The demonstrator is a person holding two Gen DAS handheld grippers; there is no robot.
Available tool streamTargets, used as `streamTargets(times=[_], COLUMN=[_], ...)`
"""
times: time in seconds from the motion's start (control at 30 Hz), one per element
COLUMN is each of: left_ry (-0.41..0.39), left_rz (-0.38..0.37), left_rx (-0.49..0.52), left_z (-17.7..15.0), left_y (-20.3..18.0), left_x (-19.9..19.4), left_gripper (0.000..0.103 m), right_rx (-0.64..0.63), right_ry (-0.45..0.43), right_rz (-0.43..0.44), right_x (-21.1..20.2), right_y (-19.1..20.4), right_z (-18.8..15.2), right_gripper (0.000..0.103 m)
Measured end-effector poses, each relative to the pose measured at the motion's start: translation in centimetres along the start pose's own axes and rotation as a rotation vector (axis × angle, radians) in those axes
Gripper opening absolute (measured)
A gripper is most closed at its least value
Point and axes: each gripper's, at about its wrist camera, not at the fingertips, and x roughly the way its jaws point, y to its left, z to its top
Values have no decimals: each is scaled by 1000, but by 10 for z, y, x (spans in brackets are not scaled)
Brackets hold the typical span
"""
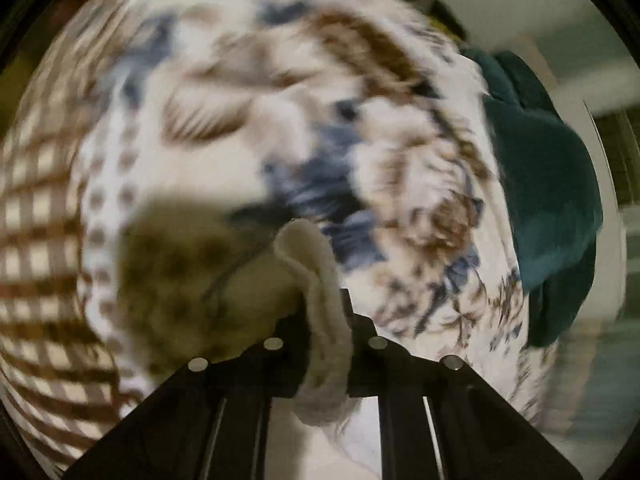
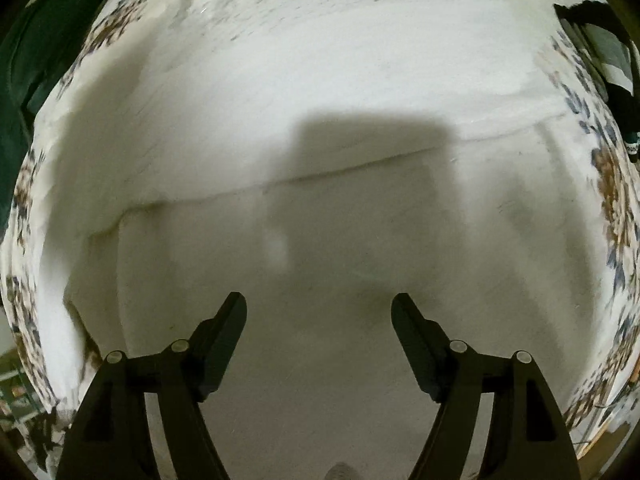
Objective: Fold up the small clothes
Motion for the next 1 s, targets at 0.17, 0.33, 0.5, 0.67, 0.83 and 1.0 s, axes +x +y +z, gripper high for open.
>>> streamTargets(times=[0.17, 0.33, 0.5, 0.67, 0.83, 1.0], left_ry=[-75, -96, -35, 75, 259, 395], left_rz=[38, -16, -123, -222, -304, -311], left_rx=[264, 491, 728, 921, 1050, 1085], left_z=[-11, -60, -159, -284, -422, -506], left_y=[-66, -147, -250, -328, -376, -394], left_x=[-19, -25, -18, -7, 7, 4], left_gripper=[9, 9, 8, 9, 9, 14], right_rx=[32, 60, 94, 120, 165, 202], right_ry=[-23, -38, -41, -50, -47, -48], right_rz=[15, 69, 137, 160, 173, 137], right_x=[-1, 0, -1, -8, -15, -21], right_y=[-28, -52, -78, -116, -166, -224], right_z=[10, 23, 37, 51, 72, 84], right_gripper=[85, 85, 85, 85, 85, 85])
